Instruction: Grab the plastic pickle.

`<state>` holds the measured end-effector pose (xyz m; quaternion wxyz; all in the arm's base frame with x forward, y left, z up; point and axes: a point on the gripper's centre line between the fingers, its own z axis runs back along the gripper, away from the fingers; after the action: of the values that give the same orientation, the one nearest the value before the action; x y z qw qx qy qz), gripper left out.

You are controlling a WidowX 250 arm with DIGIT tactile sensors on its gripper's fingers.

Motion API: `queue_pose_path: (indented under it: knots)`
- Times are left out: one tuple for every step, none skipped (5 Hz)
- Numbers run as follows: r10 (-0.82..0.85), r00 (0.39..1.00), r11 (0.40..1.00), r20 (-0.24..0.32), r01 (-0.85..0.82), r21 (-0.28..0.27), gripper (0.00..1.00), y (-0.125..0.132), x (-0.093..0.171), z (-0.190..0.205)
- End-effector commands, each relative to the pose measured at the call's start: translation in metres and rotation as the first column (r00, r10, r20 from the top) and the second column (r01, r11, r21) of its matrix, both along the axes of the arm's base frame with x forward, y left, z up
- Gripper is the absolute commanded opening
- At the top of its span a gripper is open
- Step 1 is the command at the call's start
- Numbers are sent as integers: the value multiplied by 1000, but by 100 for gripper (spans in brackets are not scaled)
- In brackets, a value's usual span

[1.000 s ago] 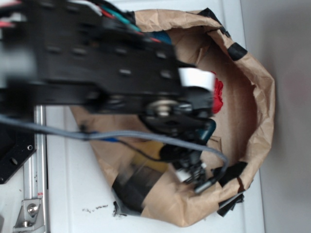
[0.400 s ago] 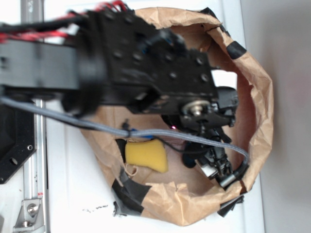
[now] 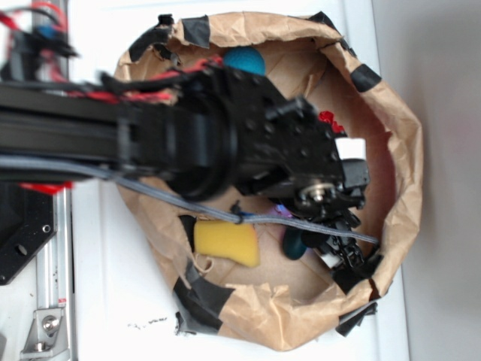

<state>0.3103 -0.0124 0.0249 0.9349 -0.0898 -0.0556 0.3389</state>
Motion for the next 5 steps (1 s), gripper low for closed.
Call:
queue_pose_path:
  knots:
    - [-160, 985, 982, -57, 165, 88, 0, 5, -5, 40]
    - [-398, 913, 914, 96, 384, 131, 0, 9, -4, 90]
    - [-617, 779, 776, 111, 579, 250, 0, 20, -18, 140]
    - [-721, 684, 678, 112, 662, 321, 0, 31, -34, 158]
    - [-759, 647, 583, -71, 725, 367, 0, 45, -52, 154]
